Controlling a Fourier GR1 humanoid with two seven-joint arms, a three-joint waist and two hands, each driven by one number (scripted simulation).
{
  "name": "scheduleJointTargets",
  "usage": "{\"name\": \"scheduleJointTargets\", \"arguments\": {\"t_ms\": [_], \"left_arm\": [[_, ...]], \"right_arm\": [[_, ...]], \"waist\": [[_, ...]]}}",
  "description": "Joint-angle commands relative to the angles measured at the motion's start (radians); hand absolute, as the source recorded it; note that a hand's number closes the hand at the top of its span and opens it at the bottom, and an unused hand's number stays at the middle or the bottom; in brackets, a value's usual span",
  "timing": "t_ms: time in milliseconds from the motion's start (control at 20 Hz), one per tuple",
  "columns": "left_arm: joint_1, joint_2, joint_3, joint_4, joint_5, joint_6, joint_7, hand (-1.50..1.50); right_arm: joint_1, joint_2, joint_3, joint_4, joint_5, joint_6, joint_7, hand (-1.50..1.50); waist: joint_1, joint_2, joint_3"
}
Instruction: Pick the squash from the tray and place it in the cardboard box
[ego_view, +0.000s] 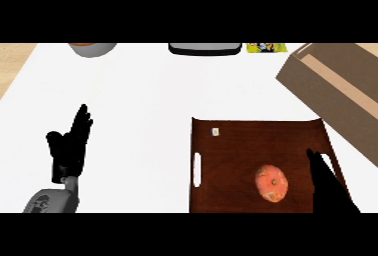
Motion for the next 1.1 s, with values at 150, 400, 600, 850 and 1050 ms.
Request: {"name": "scheduleJointTargets", "arguments": {"t_ms": [150, 400, 600, 850, 1050], "left_arm": [[0.012, 0.001, 0.029, 0.032, 0.012, -0.029, -0.038, 0.00], [0.017, -0.024, 0.008, 0.013, -0.017, -0.001, -0.032, 0.00], [-0.007, -0.014, -0.002, -0.032, -0.023, -0.004, 0.042, 0.00], [0.066, -0.029, 0.007, -0.034, -0.024, -0.005, -0.020, 0.00], [0.024, -0.025, 0.013, -0.031, -0.034, 0.005, 0.021, 0.00]], "right_arm": [[-0.042, 0.102, -0.012, 0.078, 0.063, 0.118, 0.149, -1.50], [-0.135, 0.221, -0.002, 0.203, 0.121, 0.133, 0.188, -1.50], [-0.143, 0.224, -0.075, 0.229, 0.128, 0.148, 0.158, -1.50], [-0.151, 0.226, -0.064, 0.204, 0.094, 0.153, 0.217, -1.50], [-0.146, 0.226, -0.088, 0.262, 0.105, 0.141, 0.194, -1.50]], "waist": [[-0.012, -0.001, 0.001], [-0.005, 0.000, 0.001], [-0.009, -0.001, 0.002], [-0.004, -0.004, 0.002], [-0.009, -0.003, 0.002]]}}
